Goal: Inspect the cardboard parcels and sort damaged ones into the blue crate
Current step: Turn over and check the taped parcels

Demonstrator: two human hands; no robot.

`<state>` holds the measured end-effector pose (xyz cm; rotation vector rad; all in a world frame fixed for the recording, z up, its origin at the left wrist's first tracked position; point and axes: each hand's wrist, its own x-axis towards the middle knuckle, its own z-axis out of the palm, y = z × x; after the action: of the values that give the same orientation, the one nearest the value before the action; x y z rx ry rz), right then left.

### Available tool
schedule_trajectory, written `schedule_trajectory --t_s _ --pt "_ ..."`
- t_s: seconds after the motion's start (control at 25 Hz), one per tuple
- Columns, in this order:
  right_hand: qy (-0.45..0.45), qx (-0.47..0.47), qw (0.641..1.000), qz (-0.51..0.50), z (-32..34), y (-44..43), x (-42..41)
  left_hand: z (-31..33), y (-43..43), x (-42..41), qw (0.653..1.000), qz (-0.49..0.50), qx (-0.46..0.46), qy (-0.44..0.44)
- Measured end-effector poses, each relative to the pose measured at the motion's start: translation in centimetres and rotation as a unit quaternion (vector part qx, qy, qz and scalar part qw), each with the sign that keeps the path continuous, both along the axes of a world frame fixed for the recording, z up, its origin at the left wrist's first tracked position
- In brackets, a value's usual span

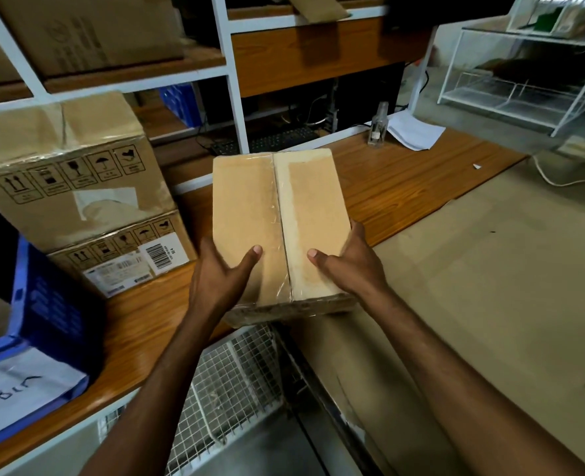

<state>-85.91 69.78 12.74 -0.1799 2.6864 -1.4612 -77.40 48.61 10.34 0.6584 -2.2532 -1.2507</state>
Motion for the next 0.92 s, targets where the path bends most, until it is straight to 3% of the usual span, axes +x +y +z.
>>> schedule_trajectory --t_s 0.32,0.4,0.48,0.56,0.68,0.8,0.92 --pt "0.076 -0.014 0.994 -0.073 -0.8 0.8 0.1 -0.2 -0.3 0.8 0.996 0.024 0.005 0.086" --pt "0.056 -0.004 0.997 -0.058 -0.9 0.6 0.0 -0.2 -0.7 0.4 0.997 0.032 0.007 0.067" --pt "0.001 -0.005 1.0 -0.01 -1.1 0.5 0.4 -0.1 -0.8 0.5 0.997 -0.029 0.069 0.022" --pt "0.0 0.013 1.0 -0.024 -0.8 0.4 0.5 0.0 -0.4 0.4 0.993 -0.064 0.095 0.007" --pt "-0.021 0.054 0.998 -0.02 -0.3 0.2 0.2 -0.3 -0.6 0.1 0.998 -0.038 0.047 -0.009" --pt "-0.03 0.08 0.996 0.005 0.6 -0.5 0.3 0.4 -0.5 -0.6 0.993 -0.07 -0.056 -0.081" --pt "-0.012 0.055 0.998 0.006 0.7 -0.6 0.0 0.8 -0.9 -0.9 0.991 -0.063 -0.059 -0.105"
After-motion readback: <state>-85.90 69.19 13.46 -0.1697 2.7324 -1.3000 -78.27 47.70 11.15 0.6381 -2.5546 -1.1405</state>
